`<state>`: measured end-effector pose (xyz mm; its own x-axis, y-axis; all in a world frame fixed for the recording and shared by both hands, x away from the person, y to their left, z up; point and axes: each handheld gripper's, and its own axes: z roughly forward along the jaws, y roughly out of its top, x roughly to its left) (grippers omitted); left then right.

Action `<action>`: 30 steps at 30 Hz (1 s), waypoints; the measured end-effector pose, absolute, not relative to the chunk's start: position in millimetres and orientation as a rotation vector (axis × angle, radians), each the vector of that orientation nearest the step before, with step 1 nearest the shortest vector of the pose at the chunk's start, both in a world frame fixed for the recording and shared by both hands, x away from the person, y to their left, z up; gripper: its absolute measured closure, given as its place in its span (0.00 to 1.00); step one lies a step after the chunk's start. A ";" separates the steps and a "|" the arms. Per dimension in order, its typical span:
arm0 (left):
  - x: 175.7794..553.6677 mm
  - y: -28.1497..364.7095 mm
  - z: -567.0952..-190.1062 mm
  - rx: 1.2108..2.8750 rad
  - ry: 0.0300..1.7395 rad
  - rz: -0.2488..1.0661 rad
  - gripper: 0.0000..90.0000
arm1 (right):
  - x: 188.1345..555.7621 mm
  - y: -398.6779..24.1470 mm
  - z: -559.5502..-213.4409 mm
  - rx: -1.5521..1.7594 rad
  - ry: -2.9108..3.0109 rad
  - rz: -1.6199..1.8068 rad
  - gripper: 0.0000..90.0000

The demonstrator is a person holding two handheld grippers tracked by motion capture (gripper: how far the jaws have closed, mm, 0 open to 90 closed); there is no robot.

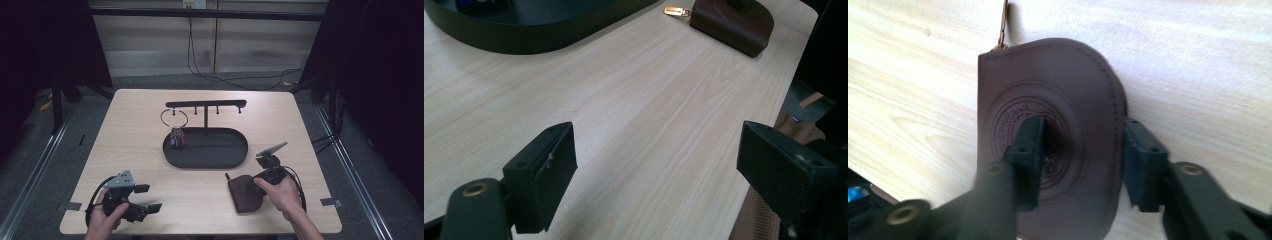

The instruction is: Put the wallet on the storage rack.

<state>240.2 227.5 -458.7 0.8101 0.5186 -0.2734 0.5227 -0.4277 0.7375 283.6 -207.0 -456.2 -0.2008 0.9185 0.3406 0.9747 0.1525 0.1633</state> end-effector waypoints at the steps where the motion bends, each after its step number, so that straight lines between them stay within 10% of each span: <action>1: 240.3 227.5 -458.8 2.101 0.765 -0.004 0.18 | 283.6 -208.1 -454.6 -1.879 -2.258 -0.537 0.67; 30: 240.7 227.0 -459.8 2.100 0.772 -0.005 0.18 | 284.0 -190.5 -419.0 -1.772 -2.393 -0.570 0.91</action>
<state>240.7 227.0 -459.8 0.8071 0.5228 -0.2743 0.5260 -0.4259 0.7362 284.0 -190.5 -419.0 -0.3126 0.8994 0.3057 0.9406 0.2482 0.2316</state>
